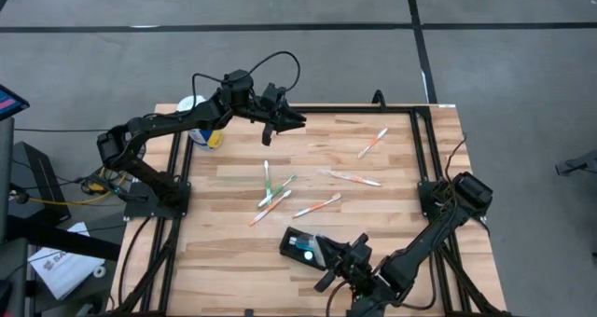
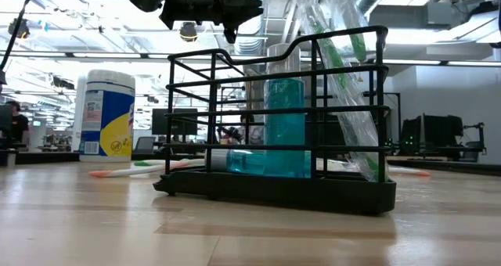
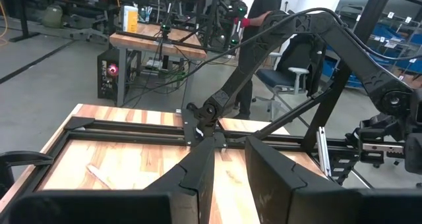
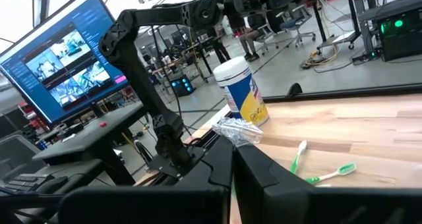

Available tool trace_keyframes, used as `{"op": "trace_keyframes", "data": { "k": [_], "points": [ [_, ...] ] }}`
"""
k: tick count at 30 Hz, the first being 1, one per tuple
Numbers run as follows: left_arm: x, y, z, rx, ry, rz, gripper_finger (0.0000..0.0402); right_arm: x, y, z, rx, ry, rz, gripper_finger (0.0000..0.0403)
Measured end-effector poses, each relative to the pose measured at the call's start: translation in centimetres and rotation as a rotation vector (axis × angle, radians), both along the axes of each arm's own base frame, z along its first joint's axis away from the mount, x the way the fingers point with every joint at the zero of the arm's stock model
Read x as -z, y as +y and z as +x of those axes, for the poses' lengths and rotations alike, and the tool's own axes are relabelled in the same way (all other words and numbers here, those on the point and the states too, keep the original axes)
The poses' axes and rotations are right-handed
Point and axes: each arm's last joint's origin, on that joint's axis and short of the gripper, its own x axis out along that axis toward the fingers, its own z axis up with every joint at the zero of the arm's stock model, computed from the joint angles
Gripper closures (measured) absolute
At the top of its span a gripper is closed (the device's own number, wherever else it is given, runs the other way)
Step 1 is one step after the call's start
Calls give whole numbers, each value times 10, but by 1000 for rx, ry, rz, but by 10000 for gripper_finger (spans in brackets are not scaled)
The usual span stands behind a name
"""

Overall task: Pick & Place toothbrushing station
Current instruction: Put the green toothbrush into the black wire organizer

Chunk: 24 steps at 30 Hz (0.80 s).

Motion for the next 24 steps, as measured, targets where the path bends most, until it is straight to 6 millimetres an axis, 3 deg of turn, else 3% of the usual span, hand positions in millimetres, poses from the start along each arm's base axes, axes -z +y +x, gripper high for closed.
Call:
{"op": "trace_keyframes", "data": {
  "k": [15, 24],
  "points": [
    [0, 0, 0, 1, -2, 10, 321, 15, -5, -6, -1, -22, 22, 403],
    [0, 0, 0, 4, -10, 46, 321, 52, 11, 1, -17, -87, 91, 403]
  ]
}}
